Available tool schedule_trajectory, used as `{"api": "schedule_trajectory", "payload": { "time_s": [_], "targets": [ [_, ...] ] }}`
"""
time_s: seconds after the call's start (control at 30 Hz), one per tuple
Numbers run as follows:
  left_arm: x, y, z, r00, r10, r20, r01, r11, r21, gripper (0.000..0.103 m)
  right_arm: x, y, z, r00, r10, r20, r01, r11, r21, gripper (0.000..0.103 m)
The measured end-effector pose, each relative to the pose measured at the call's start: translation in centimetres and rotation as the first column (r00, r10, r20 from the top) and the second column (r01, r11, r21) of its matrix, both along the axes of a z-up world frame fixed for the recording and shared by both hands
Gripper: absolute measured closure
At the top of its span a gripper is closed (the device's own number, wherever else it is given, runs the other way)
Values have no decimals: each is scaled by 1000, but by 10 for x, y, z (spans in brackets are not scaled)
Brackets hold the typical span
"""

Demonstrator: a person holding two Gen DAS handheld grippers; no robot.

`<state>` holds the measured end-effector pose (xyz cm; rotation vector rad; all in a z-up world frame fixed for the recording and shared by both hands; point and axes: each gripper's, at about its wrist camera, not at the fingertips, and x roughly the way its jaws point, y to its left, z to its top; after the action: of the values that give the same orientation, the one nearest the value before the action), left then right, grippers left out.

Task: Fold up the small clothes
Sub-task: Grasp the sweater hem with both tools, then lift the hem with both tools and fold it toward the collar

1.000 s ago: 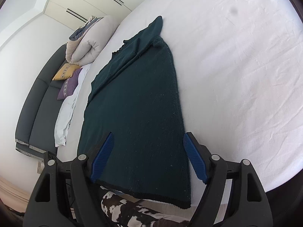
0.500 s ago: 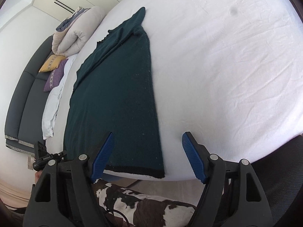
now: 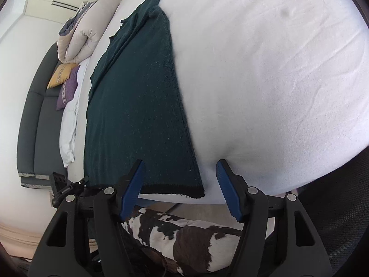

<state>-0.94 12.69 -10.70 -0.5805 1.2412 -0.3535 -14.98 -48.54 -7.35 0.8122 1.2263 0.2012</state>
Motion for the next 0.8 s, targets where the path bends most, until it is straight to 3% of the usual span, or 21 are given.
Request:
{"api": "schedule_trajectory", "payload": {
  "time_s": [0.07, 0.13, 0.27, 0.33, 0.4, 0.57, 0.8],
  "targets": [
    [-1, 1, 0, 1000, 2, 5, -2, 1000, -7, 97, 0, 0, -2, 1000, 2, -1, -2, 999, 36, 47],
    [-1, 3, -1, 1000, 4, 7, -4, 1000, -14, 97, 0, 3, -7, 1000, 19, -12, -19, 998, 53, 64],
    [-3, 5, 0, 1000, 4, 13, -4, 1000, -20, 97, -3, 7, -12, 1000, 16, -7, -16, 997, 71, 76],
    [-3, 6, 2, 1000, 4, 18, -3, 1000, -24, 97, -5, 9, -11, 1000, 20, -5, -20, 998, 68, 90],
    [-3, 8, 5, 1000, 12, 25, -11, 999, -40, 97, -5, 12, -7, 999, 35, 4, -35, 998, 49, 95],
    [-5, 16, 22, 996, 63, 65, -51, 985, -164, 97, 4, 17, 14, 997, 45, 67, -48, 998, 40, 97],
    [8, 24, 57, 981, 131, 146, -80, 947, -310, 97, 30, 17, 53, 984, 28, 176, -49, 992, 116, 97]
  ]
}}
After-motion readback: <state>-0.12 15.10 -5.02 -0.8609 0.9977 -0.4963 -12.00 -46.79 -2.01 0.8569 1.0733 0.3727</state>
